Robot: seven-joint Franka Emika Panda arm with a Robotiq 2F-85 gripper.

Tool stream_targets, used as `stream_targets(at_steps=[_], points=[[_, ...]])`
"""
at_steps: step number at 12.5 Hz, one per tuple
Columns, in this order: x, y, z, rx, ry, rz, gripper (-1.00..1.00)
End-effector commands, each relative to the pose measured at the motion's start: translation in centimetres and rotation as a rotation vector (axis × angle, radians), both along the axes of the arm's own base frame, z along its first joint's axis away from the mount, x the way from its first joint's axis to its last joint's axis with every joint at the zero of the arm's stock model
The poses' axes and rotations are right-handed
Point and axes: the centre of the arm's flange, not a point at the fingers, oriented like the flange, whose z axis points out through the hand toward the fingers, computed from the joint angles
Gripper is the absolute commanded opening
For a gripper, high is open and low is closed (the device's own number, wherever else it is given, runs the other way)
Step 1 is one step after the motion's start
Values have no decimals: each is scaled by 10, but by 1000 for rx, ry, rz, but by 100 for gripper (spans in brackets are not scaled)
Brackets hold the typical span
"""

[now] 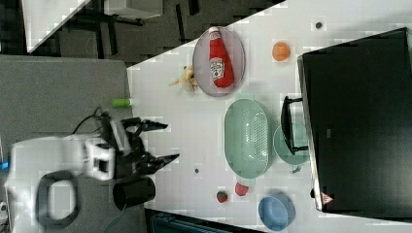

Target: Drag strainer left to right.

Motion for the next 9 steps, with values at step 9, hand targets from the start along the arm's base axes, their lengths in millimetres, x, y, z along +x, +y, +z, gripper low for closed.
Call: stream_targets(at_steps=[9], points=[[-36,-8,106,24,56,181,100]])
